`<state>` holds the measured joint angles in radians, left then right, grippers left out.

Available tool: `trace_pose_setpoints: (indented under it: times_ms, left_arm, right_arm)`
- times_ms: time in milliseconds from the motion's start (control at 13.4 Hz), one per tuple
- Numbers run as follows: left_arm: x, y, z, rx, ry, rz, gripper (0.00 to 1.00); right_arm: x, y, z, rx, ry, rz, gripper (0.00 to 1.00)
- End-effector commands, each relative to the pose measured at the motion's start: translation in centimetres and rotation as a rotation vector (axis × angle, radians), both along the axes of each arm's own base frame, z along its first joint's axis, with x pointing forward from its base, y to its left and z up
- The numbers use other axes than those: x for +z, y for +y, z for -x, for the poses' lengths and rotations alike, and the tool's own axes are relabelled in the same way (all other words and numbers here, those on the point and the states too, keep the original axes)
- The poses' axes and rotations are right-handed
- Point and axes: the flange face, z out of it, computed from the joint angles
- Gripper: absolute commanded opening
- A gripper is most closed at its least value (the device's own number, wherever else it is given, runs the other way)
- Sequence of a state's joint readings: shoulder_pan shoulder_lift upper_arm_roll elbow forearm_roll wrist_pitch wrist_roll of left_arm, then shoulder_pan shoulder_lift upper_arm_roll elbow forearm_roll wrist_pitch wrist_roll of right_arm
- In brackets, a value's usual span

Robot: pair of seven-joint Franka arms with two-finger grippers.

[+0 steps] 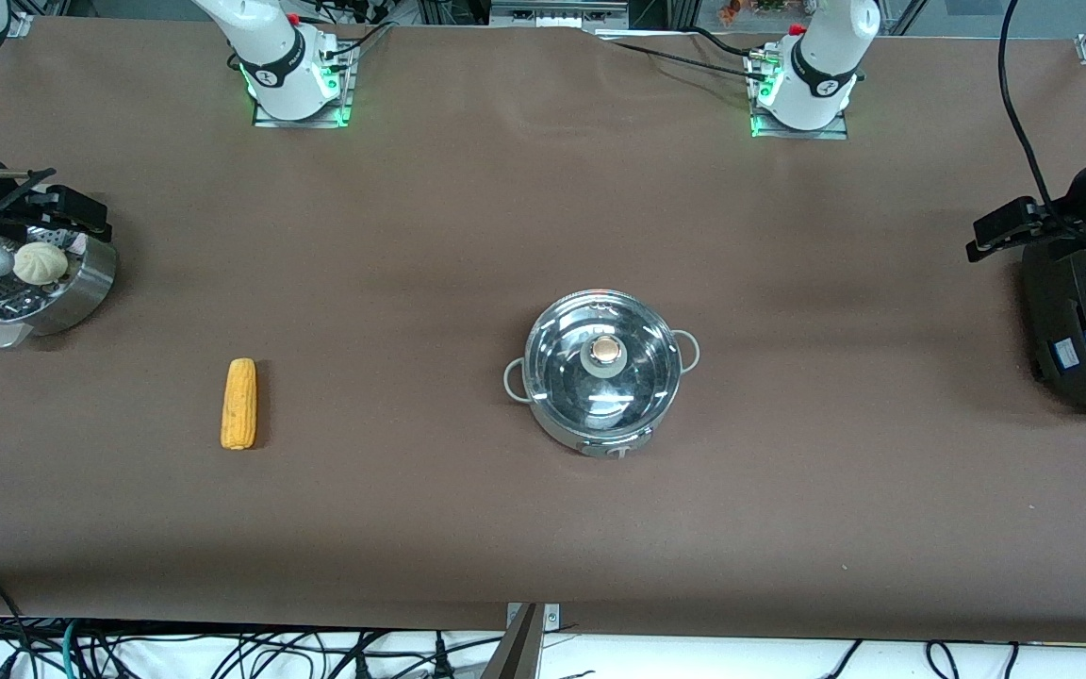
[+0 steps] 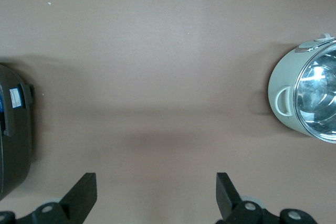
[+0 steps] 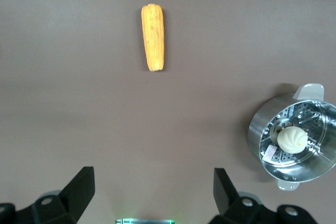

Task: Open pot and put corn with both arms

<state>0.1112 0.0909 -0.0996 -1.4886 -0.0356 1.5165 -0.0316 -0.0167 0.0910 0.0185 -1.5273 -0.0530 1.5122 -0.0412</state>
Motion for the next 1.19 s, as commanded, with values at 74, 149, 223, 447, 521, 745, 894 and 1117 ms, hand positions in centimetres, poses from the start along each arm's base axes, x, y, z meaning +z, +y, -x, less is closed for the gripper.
trace_pose_setpoints:
  times_ms: [74,149,223,447,521,745,894,1117]
  left_arm:
    - [-0.1,0.4,-0.1,-0.011,0.009,-0.019,1.00]
    - [-0.3,0.2,-0.3,-0.016,0.010,-0.021,1.00]
    - [-1.2,0.2,-0.7,-0.019,0.025,-0.020,1.00]
    - [-1.9,0.4,-0.9,-0.016,0.041,-0.017,1.00]
    - [-4.3,0.7,-1.7,-0.009,0.088,-0.011,1.00]
    - [-5.0,-0.4,-2.0,-0.011,0.100,0.019,1.00]
    - [-5.1,-5.2,-1.9,0.055,0.111,0.004,1.00]
    - [-6.8,-14.0,-1.5,0.055,0.136,-0.017,1.00]
  right_arm:
    - [-0.7,-0.3,-1.6,0.004,-0.035,-0.006,1.00]
    - [-0.8,-0.2,-1.9,0.006,-0.050,-0.009,1.00]
    - [-1.1,-0.3,-2.3,0.003,-0.060,-0.013,1.00]
    - [-4.3,0.2,-4.2,0.009,-0.048,-0.014,1.00]
    - [-5.7,0.2,-4.9,0.008,-0.046,-0.018,1.00]
    - [-12.5,0.8,-8.1,0.012,-0.035,-0.037,1.00]
    - [-17.4,0.9,-9.9,0.004,-0.029,-0.061,1.00]
    - [-23.7,1.1,-11.5,0.007,-0.031,-0.068,1.00]
